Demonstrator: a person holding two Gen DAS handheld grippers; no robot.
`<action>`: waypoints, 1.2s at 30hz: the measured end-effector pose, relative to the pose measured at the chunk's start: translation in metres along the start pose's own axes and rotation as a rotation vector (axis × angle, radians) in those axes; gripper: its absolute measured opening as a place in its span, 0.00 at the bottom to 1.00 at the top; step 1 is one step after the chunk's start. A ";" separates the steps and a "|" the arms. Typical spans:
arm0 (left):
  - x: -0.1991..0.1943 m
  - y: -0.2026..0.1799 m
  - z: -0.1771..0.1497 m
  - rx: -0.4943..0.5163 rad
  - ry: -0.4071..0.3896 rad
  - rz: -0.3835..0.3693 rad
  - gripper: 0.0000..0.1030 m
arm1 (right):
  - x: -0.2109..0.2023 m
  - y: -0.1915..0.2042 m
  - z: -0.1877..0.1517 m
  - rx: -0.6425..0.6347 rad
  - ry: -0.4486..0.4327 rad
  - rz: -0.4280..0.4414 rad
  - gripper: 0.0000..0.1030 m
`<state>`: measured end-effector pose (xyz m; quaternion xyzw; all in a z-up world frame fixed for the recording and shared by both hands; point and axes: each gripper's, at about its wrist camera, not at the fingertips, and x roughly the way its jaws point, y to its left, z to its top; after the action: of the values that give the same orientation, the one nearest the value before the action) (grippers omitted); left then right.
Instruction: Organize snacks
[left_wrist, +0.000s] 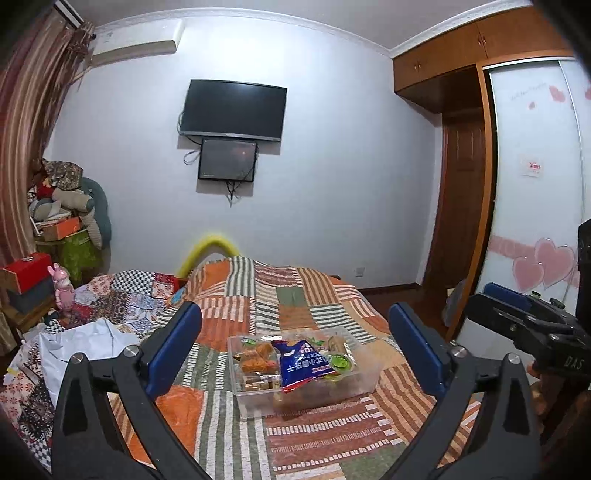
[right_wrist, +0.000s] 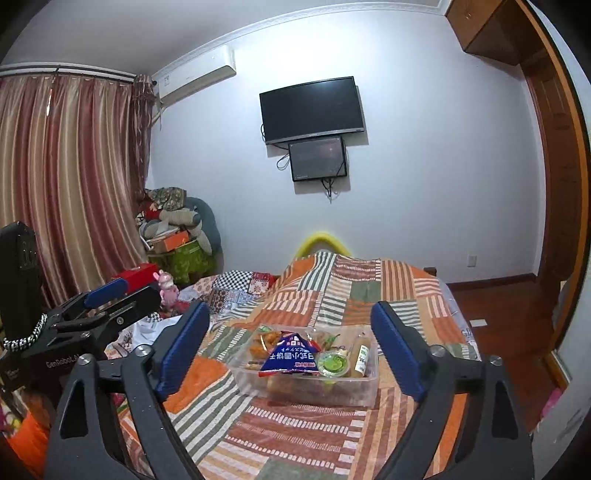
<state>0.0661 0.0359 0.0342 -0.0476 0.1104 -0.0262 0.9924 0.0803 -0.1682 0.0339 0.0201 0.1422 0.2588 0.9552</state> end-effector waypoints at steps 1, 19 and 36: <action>-0.002 0.000 0.000 0.003 -0.004 0.002 1.00 | 0.001 0.000 -0.001 0.001 -0.005 -0.009 0.96; -0.005 -0.007 -0.009 0.034 -0.003 0.016 1.00 | -0.011 0.005 -0.010 -0.010 -0.018 -0.042 1.00; 0.000 -0.005 -0.013 0.030 0.014 0.019 1.00 | -0.009 -0.002 -0.012 -0.002 -0.009 -0.043 1.00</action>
<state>0.0629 0.0298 0.0223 -0.0313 0.1174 -0.0189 0.9924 0.0702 -0.1745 0.0251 0.0171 0.1380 0.2384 0.9612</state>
